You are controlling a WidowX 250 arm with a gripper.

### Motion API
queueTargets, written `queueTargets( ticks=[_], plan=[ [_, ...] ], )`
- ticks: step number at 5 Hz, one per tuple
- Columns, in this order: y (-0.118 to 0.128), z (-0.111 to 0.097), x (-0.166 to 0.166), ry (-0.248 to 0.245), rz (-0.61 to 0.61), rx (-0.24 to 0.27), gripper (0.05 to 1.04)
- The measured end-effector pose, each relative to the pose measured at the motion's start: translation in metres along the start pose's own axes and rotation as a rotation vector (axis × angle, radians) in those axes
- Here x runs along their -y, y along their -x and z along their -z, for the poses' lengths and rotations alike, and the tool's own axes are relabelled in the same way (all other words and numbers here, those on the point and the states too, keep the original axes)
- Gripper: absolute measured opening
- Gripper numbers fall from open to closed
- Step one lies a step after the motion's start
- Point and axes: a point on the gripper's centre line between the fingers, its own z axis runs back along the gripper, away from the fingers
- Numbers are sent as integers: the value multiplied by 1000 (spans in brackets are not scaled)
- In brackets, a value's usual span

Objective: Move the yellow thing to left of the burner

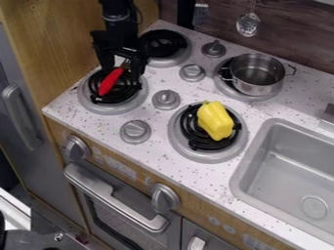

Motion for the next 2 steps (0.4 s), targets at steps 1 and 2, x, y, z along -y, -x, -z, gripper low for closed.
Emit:
queueTargets(
  ticks=[1,2],
  plan=[
    [8,17,3,14,1,-47,1001],
    [30,18,25,-8,0,-68,1001]
  ],
)
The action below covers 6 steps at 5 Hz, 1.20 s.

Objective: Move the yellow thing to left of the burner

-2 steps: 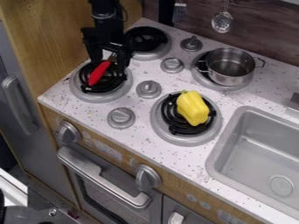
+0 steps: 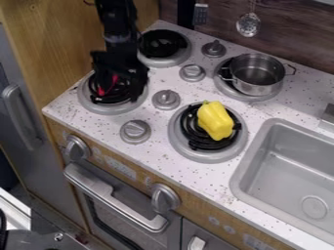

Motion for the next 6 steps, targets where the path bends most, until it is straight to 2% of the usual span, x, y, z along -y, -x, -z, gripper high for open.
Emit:
queueTargets(
  ticks=[1,2,3,4,6],
  plan=[
    [12,-28,33,-40,31,29,1001],
    [25,-55,69,-86,-36,12,1001],
    [32,-62,104,-61,-119,-18,1001],
    [14,-67,139,-11,-237,-21,1001],
    [-27,-30,164,63,-362,-66,1001]
  ],
)
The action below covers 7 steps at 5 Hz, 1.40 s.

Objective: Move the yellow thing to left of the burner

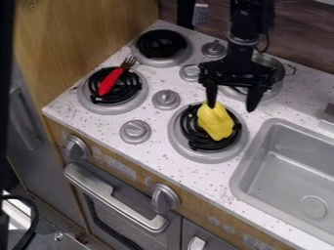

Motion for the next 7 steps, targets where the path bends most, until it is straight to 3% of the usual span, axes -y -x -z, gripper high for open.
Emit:
queueTargets(
  ticks=[2,3,4,6,7],
  plan=[
    [-11,24,-7,-17,-98,-37,1001],
    [-13,26,-12,-53,-110,-44,1001],
    [-8,45,-22,-104,-121,-75,1001],
    [-7,46,-29,-153,-112,-71,972],
    [-3,51,-28,-163,-105,-45,778]
  ],
)
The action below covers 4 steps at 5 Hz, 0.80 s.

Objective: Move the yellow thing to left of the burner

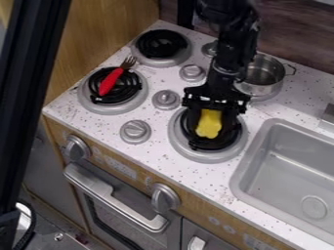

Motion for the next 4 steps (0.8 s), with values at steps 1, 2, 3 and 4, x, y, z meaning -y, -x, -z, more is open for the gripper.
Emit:
queueTargets(
  ticks=[1,2,3,4],
  plan=[
    [0,0,-3,-39,39,23,773],
    [-10,-17,-15,-63,145,105,773],
    [-38,-35,-31,-73,203,168,773],
    [-73,-19,-59,-84,216,141,773]
  ],
)
